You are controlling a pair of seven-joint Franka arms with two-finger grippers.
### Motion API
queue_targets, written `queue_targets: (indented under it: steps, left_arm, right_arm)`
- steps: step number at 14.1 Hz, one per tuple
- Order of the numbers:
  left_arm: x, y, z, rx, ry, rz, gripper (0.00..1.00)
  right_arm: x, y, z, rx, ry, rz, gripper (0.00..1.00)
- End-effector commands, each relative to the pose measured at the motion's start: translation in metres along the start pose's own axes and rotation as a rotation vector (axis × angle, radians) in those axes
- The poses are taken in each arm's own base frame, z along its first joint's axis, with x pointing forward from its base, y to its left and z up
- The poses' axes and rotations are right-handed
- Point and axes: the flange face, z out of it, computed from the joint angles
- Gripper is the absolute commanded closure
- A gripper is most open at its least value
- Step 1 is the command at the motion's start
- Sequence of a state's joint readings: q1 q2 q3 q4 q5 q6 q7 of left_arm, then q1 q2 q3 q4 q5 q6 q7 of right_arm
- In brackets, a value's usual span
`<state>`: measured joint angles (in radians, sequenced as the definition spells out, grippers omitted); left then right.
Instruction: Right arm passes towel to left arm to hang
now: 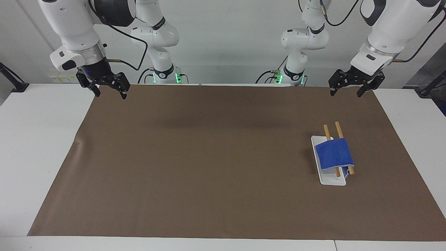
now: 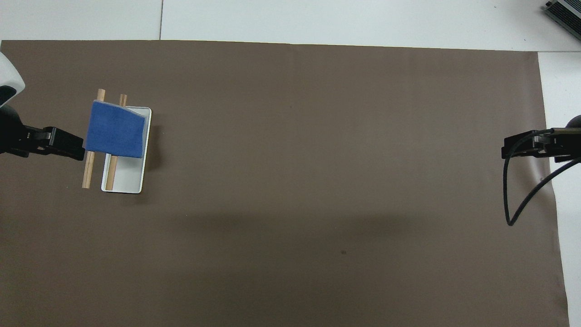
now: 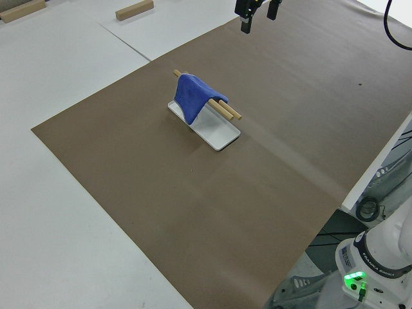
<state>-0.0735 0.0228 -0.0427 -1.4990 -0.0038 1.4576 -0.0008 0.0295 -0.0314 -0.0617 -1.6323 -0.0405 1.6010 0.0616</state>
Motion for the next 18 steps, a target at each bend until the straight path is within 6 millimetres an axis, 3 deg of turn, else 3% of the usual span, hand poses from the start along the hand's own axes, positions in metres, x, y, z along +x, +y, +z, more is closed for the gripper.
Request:
queue_targets:
  steps: [1,18]
  left_arm:
    - [-0.005,-0.004,-0.006,0.022,-0.003,0.003,0.00]
    - [-0.014,-0.002,-0.016,0.007,0.009,0.011,0.00]
  right_arm:
    - [-0.008,0.002,-0.002,0.014,-0.006,0.017,0.00]
    - [-0.008,0.002,-0.002,0.014,-0.006,0.017,0.00]
